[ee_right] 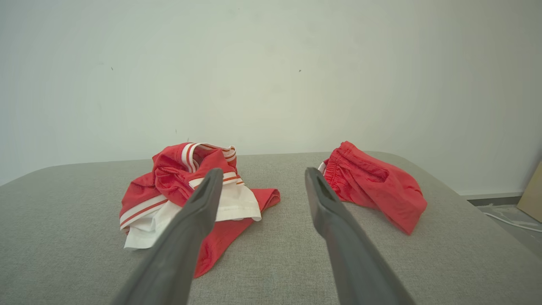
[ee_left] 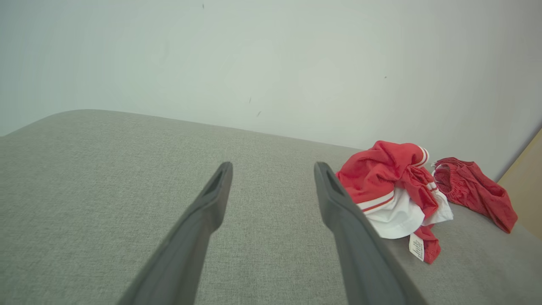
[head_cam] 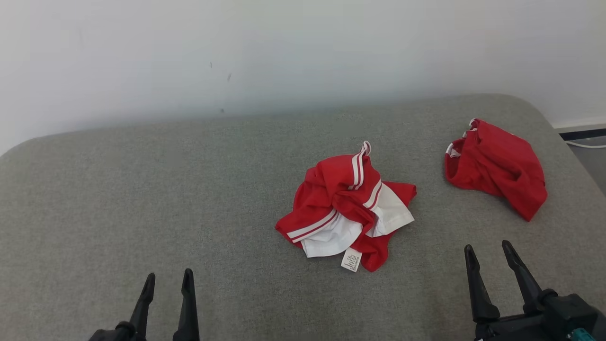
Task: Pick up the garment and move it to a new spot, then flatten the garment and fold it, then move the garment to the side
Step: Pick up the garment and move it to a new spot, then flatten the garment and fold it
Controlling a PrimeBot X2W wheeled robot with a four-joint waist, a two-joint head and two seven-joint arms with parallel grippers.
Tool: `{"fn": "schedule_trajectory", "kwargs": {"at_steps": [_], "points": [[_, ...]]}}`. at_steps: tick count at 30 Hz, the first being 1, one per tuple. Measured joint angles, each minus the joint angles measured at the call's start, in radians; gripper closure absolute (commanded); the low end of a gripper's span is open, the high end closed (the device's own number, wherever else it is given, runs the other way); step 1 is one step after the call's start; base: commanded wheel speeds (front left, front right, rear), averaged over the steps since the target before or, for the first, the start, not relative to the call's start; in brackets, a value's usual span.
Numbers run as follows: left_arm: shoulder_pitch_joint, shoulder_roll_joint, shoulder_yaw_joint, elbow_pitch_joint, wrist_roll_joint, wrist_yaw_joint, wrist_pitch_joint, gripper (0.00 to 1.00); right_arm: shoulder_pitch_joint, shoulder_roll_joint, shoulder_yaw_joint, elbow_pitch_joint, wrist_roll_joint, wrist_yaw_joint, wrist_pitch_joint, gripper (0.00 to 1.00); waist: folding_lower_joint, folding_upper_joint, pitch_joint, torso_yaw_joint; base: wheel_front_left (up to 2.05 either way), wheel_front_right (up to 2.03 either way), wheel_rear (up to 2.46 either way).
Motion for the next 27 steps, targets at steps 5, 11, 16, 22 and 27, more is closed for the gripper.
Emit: {"fn": "schedule_trajectory", "kwargs": {"at_steps": [5, 11, 16, 22, 27], "points": [[0.014, -0.013, 0.023, -0.042, 0.024, 0.0, 0.0, 0.0, 0.011, 0.0, -0.007, -0.005, 0.0, -0.001, 0.0, 0.0, 0.0001, 0.0, 0.001, 0.001, 0.0, 0.0, 0.0], [0.03, -0.027, 0.03, -0.075, 0.058, 0.0, 0.0, 0.0, 0.011, 0.007, -0.006, -0.006, 0.0, -0.001, 0.0, 0.0, 0.0001, 0.0, 0.003, -0.001, 0.0, 0.0, 0.0], [0.032, -0.033, 0.032, -0.096, 0.073, 0.0, 0.0, 0.0, 0.011, 0.009, -0.005, -0.007, 0.0, -0.001, 0.0, 0.0, 0.0001, 0.0, 0.005, -0.007, 0.0, 0.0, 0.0], [0.046, -0.035, 0.03, -0.107, 0.083, 0.0, 0.0, 0.0, 0.01, 0.009, -0.006, -0.007, 0.0, -0.001, 0.0, 0.0, 0.0001, 0.0, 0.005, -0.01, 0.0, 0.0, 0.0], [0.043, -0.035, -0.014, -0.103, 0.092, -0.001, 0.011, 0.0, 0.008, 0.01, -0.005, -0.005, 0.0, -0.001, 0.0, 0.0, 0.0001, 0.0, 0.007, -0.011, 0.0, 0.0, 0.0]]}}
